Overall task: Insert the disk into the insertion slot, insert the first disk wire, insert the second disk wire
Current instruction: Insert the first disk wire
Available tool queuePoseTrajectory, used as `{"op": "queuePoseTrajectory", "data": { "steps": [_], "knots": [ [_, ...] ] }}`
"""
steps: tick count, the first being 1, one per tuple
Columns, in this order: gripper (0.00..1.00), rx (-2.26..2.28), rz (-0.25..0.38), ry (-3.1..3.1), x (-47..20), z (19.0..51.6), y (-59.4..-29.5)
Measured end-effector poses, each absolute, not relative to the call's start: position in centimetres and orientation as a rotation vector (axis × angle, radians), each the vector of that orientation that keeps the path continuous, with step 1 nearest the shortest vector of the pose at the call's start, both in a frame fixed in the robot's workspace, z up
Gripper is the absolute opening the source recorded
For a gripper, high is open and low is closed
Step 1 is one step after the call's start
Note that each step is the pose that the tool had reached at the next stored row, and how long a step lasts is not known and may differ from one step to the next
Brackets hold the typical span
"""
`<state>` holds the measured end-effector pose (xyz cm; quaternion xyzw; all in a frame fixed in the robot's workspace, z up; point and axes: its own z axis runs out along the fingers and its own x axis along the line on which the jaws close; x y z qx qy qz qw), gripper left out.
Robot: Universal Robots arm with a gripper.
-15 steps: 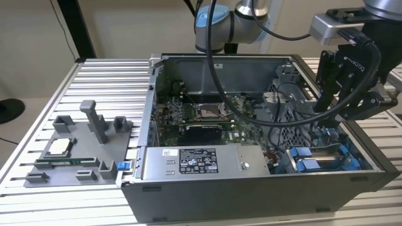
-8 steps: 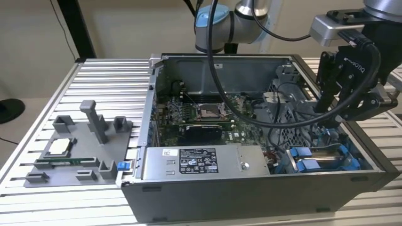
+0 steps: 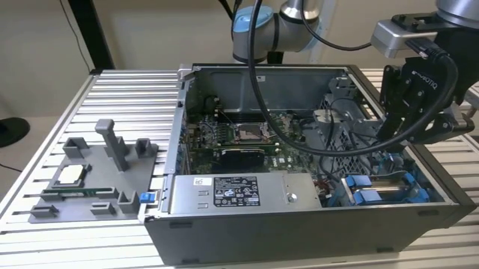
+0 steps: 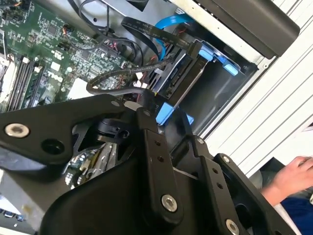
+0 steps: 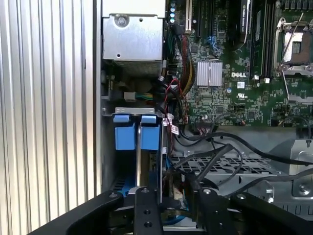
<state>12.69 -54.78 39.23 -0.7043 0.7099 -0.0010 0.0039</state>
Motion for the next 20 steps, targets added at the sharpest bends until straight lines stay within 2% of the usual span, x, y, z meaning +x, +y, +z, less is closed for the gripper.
{"op": "queuePoseTrajectory", "data": {
  "steps": [12, 13, 20],
  "knots": [
    [1.0, -2.207, -0.004, 2.225, 12.69, 39.25, -54.74],
    [0.0, -2.207, -0.004, 2.225, 12.69, 39.25, -54.73],
    [0.0, -2.207, -0.003, 2.225, 12.69, 39.24, -54.72]
  ]
}}
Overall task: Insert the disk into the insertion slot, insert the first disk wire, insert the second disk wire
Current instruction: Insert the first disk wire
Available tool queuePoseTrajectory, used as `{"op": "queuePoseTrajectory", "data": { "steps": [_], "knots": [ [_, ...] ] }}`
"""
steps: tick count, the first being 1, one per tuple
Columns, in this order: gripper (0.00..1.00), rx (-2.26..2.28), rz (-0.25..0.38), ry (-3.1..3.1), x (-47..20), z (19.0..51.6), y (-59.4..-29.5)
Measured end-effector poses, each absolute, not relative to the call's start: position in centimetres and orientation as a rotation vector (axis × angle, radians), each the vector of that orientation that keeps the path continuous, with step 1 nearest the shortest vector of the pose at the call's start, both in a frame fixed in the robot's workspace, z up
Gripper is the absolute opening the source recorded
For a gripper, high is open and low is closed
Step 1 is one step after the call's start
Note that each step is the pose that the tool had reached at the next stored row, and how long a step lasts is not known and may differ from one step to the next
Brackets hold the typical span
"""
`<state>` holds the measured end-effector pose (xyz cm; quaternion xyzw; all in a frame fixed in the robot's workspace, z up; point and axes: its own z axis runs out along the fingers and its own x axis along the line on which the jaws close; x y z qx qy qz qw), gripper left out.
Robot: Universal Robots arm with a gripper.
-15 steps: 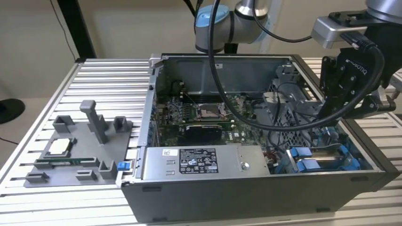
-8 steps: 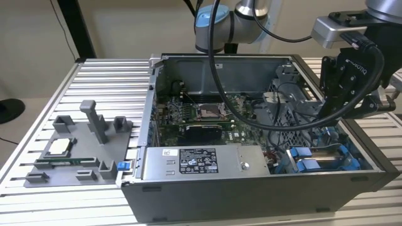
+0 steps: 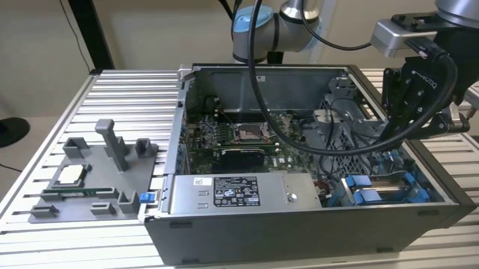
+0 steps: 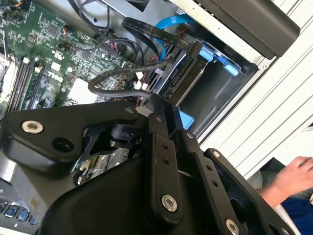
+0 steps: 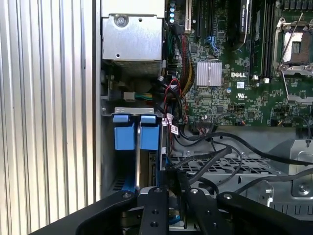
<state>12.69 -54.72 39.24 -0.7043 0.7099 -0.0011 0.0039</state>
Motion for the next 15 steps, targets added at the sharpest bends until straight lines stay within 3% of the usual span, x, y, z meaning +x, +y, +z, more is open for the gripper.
{"op": "queuePoseTrajectory", "data": {
  "steps": [15],
  "knots": [
    [0.0, -2.207, -0.003, 2.225, 13.31, 39.25, -54.76]
  ]
}}
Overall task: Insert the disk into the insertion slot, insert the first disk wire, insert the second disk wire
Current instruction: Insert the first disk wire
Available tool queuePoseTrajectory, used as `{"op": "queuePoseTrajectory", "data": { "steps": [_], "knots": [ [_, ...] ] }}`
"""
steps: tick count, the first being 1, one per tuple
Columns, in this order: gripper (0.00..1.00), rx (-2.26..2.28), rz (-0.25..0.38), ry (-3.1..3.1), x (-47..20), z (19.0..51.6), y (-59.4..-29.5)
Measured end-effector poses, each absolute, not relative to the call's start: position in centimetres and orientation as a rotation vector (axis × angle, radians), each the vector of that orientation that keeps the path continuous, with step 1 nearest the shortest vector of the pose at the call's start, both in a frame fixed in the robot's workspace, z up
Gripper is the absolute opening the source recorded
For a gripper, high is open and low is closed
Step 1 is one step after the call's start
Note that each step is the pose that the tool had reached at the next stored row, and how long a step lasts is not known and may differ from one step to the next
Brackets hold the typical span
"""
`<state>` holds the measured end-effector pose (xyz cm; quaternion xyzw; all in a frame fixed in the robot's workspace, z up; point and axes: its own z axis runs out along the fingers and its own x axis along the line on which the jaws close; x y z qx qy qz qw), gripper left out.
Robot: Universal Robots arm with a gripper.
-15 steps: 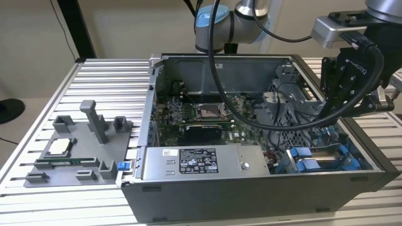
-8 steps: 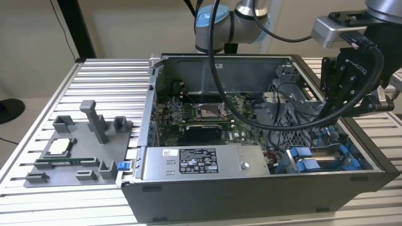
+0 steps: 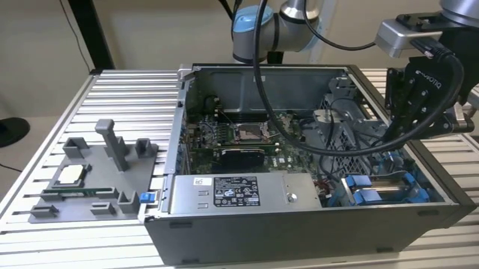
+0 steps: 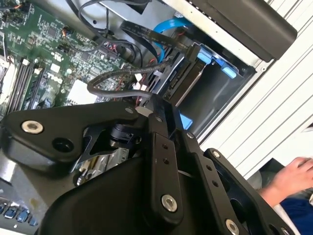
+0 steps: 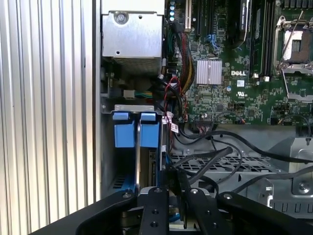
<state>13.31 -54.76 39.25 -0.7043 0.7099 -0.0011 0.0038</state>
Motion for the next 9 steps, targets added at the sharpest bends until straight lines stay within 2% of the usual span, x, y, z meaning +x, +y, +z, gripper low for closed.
{"op": "queuePoseTrajectory", "data": {
  "steps": [9],
  "knots": [
    [0.0, -2.208, 0.0, 2.226, 15.0, 39.2, -55.4]
  ]
}}
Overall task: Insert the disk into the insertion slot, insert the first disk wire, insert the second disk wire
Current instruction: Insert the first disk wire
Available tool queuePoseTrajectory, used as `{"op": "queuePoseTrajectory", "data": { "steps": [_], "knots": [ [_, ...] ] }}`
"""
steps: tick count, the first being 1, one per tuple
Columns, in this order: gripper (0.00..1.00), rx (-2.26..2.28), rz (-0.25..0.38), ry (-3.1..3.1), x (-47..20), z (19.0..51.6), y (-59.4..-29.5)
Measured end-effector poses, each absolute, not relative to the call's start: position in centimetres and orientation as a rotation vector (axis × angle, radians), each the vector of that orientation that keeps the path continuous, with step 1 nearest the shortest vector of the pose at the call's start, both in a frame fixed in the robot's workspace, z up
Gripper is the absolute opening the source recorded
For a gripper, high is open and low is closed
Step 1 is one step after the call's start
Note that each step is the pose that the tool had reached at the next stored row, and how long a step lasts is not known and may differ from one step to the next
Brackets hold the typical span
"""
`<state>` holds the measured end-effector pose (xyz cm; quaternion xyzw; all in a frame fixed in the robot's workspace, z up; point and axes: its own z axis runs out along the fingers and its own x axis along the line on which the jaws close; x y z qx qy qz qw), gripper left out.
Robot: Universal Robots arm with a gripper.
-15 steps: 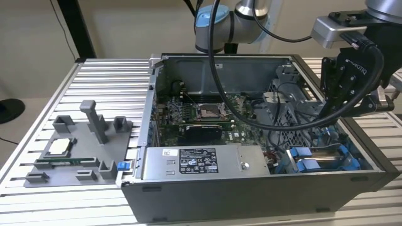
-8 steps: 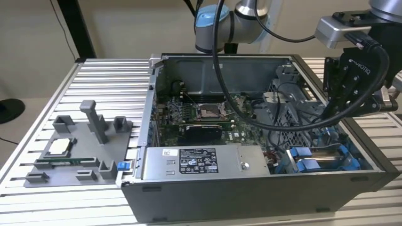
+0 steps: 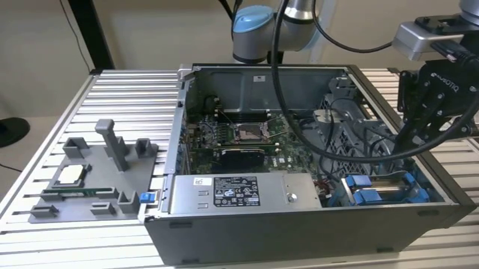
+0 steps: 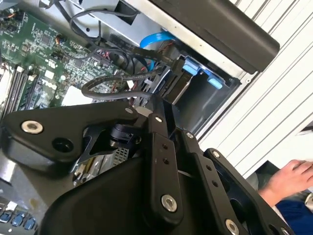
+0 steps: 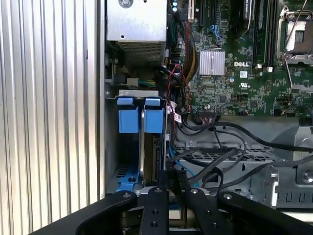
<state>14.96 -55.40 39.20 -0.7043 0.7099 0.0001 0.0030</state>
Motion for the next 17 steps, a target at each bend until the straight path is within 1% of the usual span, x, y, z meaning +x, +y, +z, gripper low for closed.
{"op": "queuePoseTrajectory", "data": {
  "steps": [17],
  "knots": [
    [0.0, -2.207, 0.003, 2.228, 16.02, 39.16, -56.13]
  ]
}}
